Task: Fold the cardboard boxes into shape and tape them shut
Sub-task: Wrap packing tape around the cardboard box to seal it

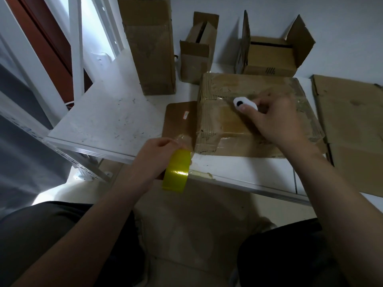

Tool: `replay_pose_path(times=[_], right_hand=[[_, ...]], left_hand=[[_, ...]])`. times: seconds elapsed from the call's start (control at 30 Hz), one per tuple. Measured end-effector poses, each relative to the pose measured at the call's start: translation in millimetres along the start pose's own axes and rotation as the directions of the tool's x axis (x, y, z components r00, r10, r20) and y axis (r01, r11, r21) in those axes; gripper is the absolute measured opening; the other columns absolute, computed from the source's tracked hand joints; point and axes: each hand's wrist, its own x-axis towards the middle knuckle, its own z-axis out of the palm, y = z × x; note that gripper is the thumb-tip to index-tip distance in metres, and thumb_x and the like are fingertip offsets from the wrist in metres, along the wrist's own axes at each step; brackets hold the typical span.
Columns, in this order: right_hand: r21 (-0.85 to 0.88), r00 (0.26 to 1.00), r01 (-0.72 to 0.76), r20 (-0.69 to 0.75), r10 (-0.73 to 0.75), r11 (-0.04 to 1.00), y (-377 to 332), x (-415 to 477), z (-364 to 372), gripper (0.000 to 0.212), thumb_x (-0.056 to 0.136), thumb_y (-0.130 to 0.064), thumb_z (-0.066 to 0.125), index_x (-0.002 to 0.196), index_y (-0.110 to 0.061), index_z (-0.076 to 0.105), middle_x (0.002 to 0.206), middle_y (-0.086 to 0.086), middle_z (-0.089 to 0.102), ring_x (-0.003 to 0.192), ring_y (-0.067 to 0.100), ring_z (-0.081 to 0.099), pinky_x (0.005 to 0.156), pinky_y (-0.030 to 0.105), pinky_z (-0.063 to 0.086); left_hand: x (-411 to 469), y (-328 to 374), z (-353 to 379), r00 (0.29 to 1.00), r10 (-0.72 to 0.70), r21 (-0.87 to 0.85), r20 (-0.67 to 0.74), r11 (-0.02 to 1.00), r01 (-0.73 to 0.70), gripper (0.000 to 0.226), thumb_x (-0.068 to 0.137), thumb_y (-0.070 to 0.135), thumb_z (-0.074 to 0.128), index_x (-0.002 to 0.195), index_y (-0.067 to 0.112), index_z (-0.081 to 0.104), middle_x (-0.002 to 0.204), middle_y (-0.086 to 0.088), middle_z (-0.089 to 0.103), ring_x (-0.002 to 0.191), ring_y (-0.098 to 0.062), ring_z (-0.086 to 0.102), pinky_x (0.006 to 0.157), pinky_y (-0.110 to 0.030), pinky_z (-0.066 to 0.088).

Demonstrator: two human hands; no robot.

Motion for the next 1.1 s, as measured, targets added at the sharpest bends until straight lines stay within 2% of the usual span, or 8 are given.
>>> replay_pose_path(times=[0.07, 0.13, 0.2, 0.3, 0.5, 0.77, 0.9, 1.1], right_hand=[[-0.200, 0.996, -0.090, -0.033, 0.085, 0.976, 8, 5, 3, 0.047, 0.088, -0.066, 0.061, 0.108, -0.025, 0.073, 0.116, 0.004, 0.064, 0.119, 0.036, 0.051, 0.097, 0.050, 0.046], [-0.305, 0.987, -0.083, -0.156, 0.036, 0.949, 4, 1, 5, 0.057, 0.089, -0.067, 0.059, 0.125, -0.024, 0.065, 0.132, 0.009, 0.056, 0.127, 0.040, 0.041, 0.100, 0.049, 0.040], [-0.351, 0.958, 0.109, -0.213, -0.193, 0.930, -7, -7, 12, 0.050, 0.095, -0.065, 0.053, 0.126, -0.027, 0.065, 0.132, 0.005, 0.055, 0.123, 0.036, 0.040, 0.097, 0.042, 0.035], [-0.368, 0.886, 0.378, -0.121, -0.447, 0.850, -27, -21, 35, 0.045, 0.099, -0.064, 0.044, 0.118, -0.034, 0.072, 0.123, -0.007, 0.062, 0.112, 0.028, 0.042, 0.084, 0.034, 0.029], [-0.493, 0.847, 0.439, -0.052, -0.529, 0.751, -20, -32, 63, 0.049, 0.094, -0.066, 0.052, 0.124, -0.032, 0.071, 0.125, -0.005, 0.067, 0.103, 0.035, 0.056, 0.080, 0.047, 0.044], [-0.610, 0.872, 0.381, -0.014, -0.490, 0.695, -9, -40, 71, 0.080, 0.080, -0.069, 0.069, 0.144, -0.023, 0.054, 0.137, -0.004, 0.058, 0.106, 0.031, 0.048, 0.082, 0.044, 0.036], [-0.546, 0.894, 0.295, -0.132, -0.428, 0.784, -25, -39, 74, 0.063, 0.095, -0.072, 0.045, 0.130, -0.023, 0.066, 0.122, -0.006, 0.065, 0.100, 0.031, 0.049, 0.079, 0.043, 0.035], [-0.498, 0.918, 0.164, -0.240, -0.317, 0.852, -49, -31, 85, 0.042, 0.094, -0.054, 0.051, 0.103, -0.018, 0.072, 0.103, 0.003, 0.065, 0.104, 0.036, 0.053, 0.076, 0.043, 0.036]], left_hand=[[1, 4, -5, 0.999, 0.006, 0.004, -0.049, 1.000, -0.006, 0.024, 0.095, 0.038, 0.064, 0.113, 0.023, 0.072, 0.108, -0.011, 0.074, 0.097, -0.033, 0.073, 0.087, -0.056, 0.059], [1, 7, -9, 0.997, 0.016, 0.011, -0.072, 1.000, -0.016, 0.022, 0.096, 0.040, 0.063, 0.111, 0.026, 0.070, 0.112, -0.010, 0.073, 0.099, -0.033, 0.072, 0.087, -0.057, 0.058], [1, 9, -11, 0.996, 0.034, 0.024, -0.084, 0.999, -0.032, 0.020, 0.095, 0.044, 0.063, 0.107, 0.029, 0.068, 0.116, -0.009, 0.070, 0.102, -0.034, 0.070, 0.089, -0.057, 0.058], [2, 12, -12, 0.994, 0.040, 0.028, -0.100, 0.999, -0.037, 0.014, 0.095, 0.044, 0.063, 0.099, 0.031, 0.067, 0.117, -0.008, 0.069, 0.102, -0.034, 0.069, 0.088, -0.057, 0.058], [4, 10, -13, 0.995, 0.037, 0.023, -0.088, 0.999, -0.036, 0.019, 0.096, 0.047, 0.061, 0.099, 0.031, 0.072, 0.115, -0.008, 0.070, 0.102, -0.034, 0.069, 0.085, -0.056, 0.059], [1, 10, -16, 0.995, 0.014, -0.008, -0.095, 1.000, -0.015, 0.027, 0.097, 0.051, 0.056, 0.102, 0.029, 0.072, 0.118, -0.010, 0.069, 0.104, -0.034, 0.068, 0.089, -0.056, 0.058], [1, 10, -15, 0.995, 0.016, 0.010, -0.099, 1.000, -0.015, 0.033, 0.098, 0.050, 0.055, 0.115, 0.025, 0.068, 0.120, -0.010, 0.068, 0.106, -0.033, 0.067, 0.091, -0.056, 0.057], [3, 10, -9, 0.997, 0.014, 0.028, -0.070, 1.000, -0.012, 0.032, 0.098, 0.047, 0.057, 0.116, 0.023, 0.069, 0.116, -0.012, 0.069, 0.105, -0.034, 0.068, 0.092, -0.056, 0.057]])
